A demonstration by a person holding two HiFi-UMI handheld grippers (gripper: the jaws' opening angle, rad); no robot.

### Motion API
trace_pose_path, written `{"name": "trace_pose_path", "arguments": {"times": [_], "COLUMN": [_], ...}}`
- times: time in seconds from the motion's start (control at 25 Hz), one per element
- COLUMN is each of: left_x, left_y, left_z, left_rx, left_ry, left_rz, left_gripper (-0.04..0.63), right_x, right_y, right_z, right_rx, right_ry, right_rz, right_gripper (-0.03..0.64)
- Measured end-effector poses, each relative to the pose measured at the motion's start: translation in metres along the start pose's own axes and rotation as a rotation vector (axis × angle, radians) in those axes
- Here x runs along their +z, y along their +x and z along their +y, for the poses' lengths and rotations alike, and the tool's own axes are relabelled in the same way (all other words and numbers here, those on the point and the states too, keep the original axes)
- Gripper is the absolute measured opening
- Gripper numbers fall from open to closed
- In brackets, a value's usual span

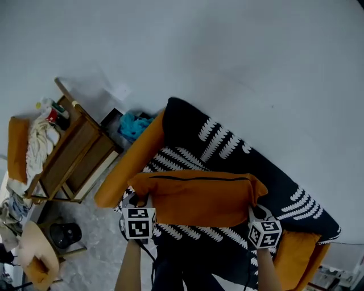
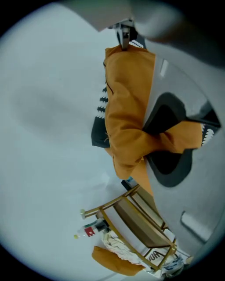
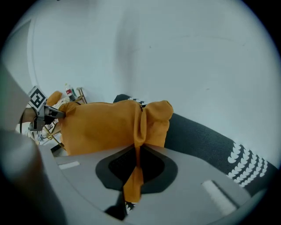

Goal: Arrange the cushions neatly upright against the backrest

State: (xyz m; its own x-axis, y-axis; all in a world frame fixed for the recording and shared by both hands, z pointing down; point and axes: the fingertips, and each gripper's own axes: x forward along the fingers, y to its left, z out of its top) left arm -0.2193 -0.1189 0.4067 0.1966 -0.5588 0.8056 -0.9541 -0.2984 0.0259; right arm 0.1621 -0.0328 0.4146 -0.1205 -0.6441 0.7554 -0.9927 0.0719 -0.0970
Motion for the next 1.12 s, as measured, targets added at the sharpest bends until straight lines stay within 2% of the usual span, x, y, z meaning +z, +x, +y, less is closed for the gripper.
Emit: {"name": "trace_pose_path", "arguments": {"times": [0.2, 0.52, 0.72, 0.92, 1.04, 1.12], "left_x": [0.075, 0.157, 0.187, 0.21, 0.208, 0.196], "left_y": [0.004, 0.046, 0.081, 0.112, 0.136, 0.158], "left_z": [-0.006, -0.024, -0.044, -0.061, -0.065, -0.061], "left_rx": [-0.051, -0.166, -0.238, -0.29, -0.31, -0.302], "left_ry": [0.107, 0.275, 0.345, 0.428, 0.463, 0.476], "left_rz": [-0.086, -0.134, -0.114, -0.142, -0.142, -0.113], "left_gripper": [0.11, 0.117, 0.123, 0.129, 0.135, 0.146], "right_x": [0.039, 0.06, 0.06, 0.047, 0.032, 0.018], "right_y": [-0.018, -0.024, -0.021, -0.007, 0.01, 0.026], "right_z": [-0.01, -0.023, -0.036, -0.042, -0.044, -0.045], "right_rx": [-0.052, -0.162, -0.257, -0.291, -0.297, -0.292], "right_ry": [0.058, 0.157, 0.251, 0.308, 0.319, 0.327], "right_rz": [-0.101, -0.158, -0.194, -0.184, -0.154, -0.114], "right_gripper": [0.02, 0.02, 0.02, 0.021, 0.021, 0.025]}}
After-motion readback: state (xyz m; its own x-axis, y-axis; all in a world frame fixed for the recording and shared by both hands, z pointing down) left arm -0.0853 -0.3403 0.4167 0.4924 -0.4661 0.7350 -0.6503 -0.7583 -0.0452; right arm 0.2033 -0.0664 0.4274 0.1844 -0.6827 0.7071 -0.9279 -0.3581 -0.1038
